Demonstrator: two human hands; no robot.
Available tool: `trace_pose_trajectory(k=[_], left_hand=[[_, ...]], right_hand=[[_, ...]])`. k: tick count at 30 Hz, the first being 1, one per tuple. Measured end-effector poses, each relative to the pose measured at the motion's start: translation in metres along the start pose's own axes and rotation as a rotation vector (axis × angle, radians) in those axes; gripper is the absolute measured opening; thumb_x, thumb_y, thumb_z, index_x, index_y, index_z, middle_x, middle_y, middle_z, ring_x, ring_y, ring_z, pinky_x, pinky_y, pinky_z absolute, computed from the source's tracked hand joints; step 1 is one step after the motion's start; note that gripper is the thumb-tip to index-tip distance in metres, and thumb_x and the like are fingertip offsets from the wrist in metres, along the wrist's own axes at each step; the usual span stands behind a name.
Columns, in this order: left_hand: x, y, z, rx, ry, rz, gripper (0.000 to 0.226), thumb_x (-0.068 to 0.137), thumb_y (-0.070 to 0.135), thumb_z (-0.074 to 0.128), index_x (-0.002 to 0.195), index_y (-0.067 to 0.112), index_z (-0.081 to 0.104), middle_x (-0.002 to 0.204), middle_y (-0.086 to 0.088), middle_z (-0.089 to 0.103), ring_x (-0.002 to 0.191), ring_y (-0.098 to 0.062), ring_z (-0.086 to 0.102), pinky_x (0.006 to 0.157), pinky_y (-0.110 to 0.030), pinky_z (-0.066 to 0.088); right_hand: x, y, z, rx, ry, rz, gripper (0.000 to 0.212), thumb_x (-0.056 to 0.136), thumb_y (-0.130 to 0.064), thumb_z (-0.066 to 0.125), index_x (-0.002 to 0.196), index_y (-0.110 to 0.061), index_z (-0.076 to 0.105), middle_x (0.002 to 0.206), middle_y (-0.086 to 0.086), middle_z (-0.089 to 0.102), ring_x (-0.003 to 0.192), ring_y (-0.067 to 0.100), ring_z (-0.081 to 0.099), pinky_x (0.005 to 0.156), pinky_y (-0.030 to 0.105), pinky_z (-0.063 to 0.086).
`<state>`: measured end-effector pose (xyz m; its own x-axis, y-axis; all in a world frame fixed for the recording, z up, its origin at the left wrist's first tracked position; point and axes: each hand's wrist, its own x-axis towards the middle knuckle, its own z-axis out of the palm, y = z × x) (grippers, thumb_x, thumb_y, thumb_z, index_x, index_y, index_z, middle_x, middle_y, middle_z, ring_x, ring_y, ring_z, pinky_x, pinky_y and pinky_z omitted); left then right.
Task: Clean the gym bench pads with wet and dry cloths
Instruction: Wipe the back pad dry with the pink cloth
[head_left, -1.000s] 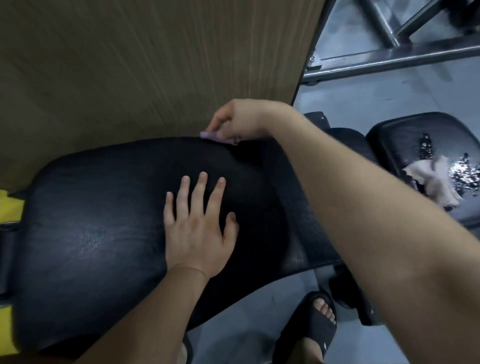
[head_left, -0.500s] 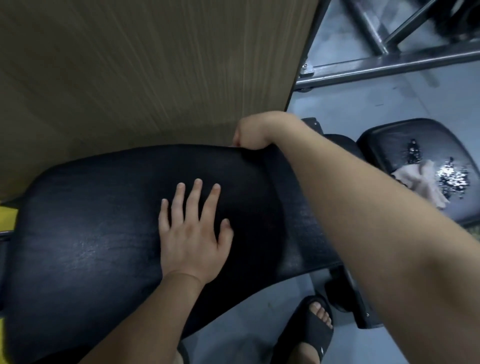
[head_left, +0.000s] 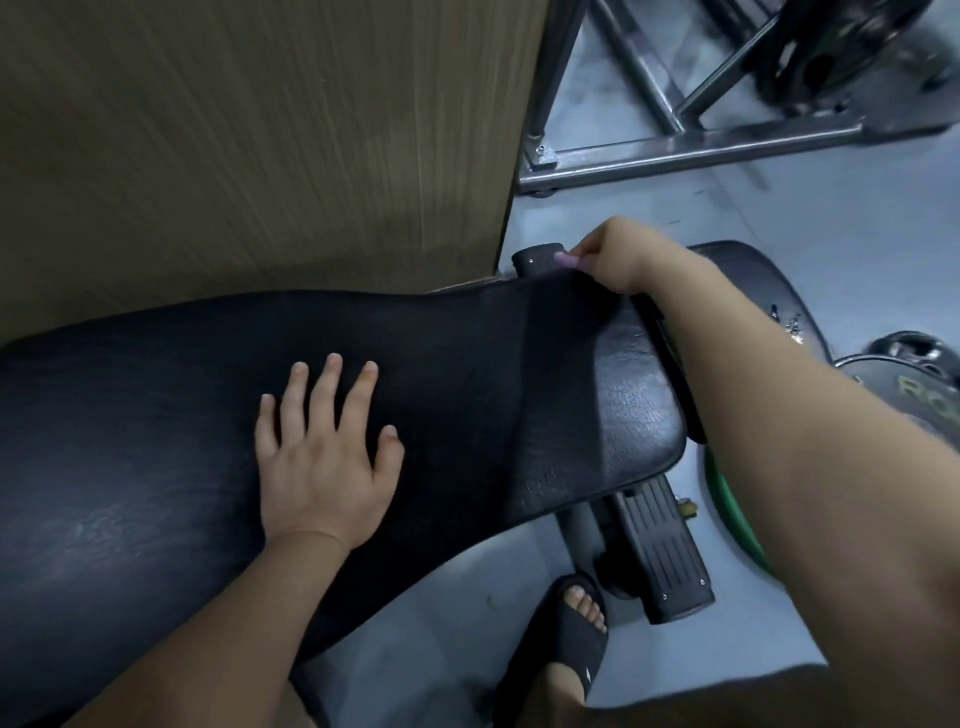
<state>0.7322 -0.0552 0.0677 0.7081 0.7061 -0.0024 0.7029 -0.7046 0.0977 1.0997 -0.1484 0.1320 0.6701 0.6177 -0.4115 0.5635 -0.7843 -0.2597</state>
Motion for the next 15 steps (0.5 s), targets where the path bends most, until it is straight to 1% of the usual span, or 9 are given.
trace_pose_trajectory(k=[2,3,4,6,8,9,11,13,15], left_hand=[[0.0,0.001,0.0,-0.009,0.002,-0.002,0.066,0.096,0.054,0.029,0.158,0.033,0.029,0.166,-0.003,0.026,0.156,-0.029,0.013,0.124,-0.057,0.014],[0.0,0.001,-0.001,-0.015,0.003,-0.003,0.065,0.096,0.054,0.029,0.158,0.033,0.029,0.166,-0.003,0.026,0.155,-0.029,0.013,0.124,-0.057,0.014],[0.0,0.001,-0.001,-0.02,0.003,-0.004,0.065,0.096,0.054,0.029,0.158,0.033,0.029,0.166,-0.003,0.026,0.155,-0.029,0.013,0.124,-0.056,0.013],[0.0,0.001,0.0,-0.028,0.002,-0.007,0.065,0.096,0.054,0.028,0.158,0.034,0.028,0.166,-0.002,0.025,0.156,-0.028,0.013,0.124,-0.056,0.013],[-0.001,0.0,0.0,-0.031,-0.001,-0.007,0.065,0.096,0.055,0.028,0.158,0.034,0.028,0.166,-0.002,0.025,0.156,-0.028,0.013,0.124,-0.056,0.013],[-0.001,0.0,-0.001,-0.033,-0.004,-0.006,0.065,0.096,0.055,0.027,0.158,0.034,0.027,0.166,-0.002,0.025,0.156,-0.028,0.012,0.124,-0.056,0.012],[-0.002,0.0,-0.001,-0.043,-0.008,-0.002,0.065,0.096,0.055,0.029,0.158,0.034,0.027,0.166,-0.002,0.025,0.156,-0.029,0.012,0.124,-0.057,0.012],[-0.002,-0.001,-0.002,-0.056,-0.007,0.002,0.065,0.096,0.054,0.031,0.158,0.034,0.028,0.166,-0.003,0.025,0.155,-0.029,0.013,0.124,-0.057,0.012],[-0.002,-0.002,-0.003,-0.056,-0.011,0.01,0.064,0.097,0.054,0.032,0.158,0.033,0.027,0.166,-0.003,0.025,0.155,-0.03,0.013,0.123,-0.058,0.012]], right_hand=[[-0.013,0.009,0.015,0.038,0.131,-0.031,0.033,0.102,-0.046,0.058,0.11,-0.021,0.077,0.107,0.01,0.074,0.106,0.029,0.066,0.09,0.027,0.047],[-0.02,0.01,0.026,0.041,0.209,-0.084,0.024,0.103,-0.034,0.058,0.11,-0.021,0.076,0.109,0.007,0.075,0.108,0.029,0.066,0.091,0.028,0.048],[-0.028,0.008,0.038,0.049,0.273,-0.155,0.02,0.101,-0.02,0.057,0.108,-0.019,0.075,0.112,0.004,0.075,0.108,0.03,0.066,0.095,0.032,0.049],[-0.044,-0.001,0.067,0.03,0.378,-0.284,0.03,0.094,-0.004,0.051,0.108,-0.019,0.073,0.121,-0.005,0.072,0.104,0.036,0.064,0.098,0.038,0.046],[-0.062,-0.015,0.095,-0.016,0.434,-0.354,0.038,0.093,-0.001,0.045,0.113,-0.022,0.069,0.126,-0.011,0.067,0.088,0.039,0.058,0.089,0.037,0.041],[-0.072,-0.023,0.106,-0.037,0.446,-0.384,0.042,0.093,-0.002,0.04,0.116,-0.024,0.068,0.127,-0.012,0.065,0.081,0.036,0.054,0.083,0.036,0.04],[-0.103,-0.041,0.125,-0.06,0.432,-0.456,0.049,0.09,-0.006,0.034,0.12,-0.028,0.066,0.129,-0.014,0.062,0.074,0.029,0.046,0.078,0.033,0.04],[-0.147,-0.056,0.141,-0.044,0.374,-0.585,0.051,0.087,-0.003,0.037,0.12,-0.029,0.066,0.129,-0.016,0.061,0.075,0.023,0.039,0.077,0.031,0.043],[-0.19,-0.06,0.156,-0.045,0.268,-0.735,0.056,0.086,0.001,0.042,0.126,-0.03,0.065,0.131,-0.018,0.059,0.077,0.018,0.037,0.08,0.023,0.042]])
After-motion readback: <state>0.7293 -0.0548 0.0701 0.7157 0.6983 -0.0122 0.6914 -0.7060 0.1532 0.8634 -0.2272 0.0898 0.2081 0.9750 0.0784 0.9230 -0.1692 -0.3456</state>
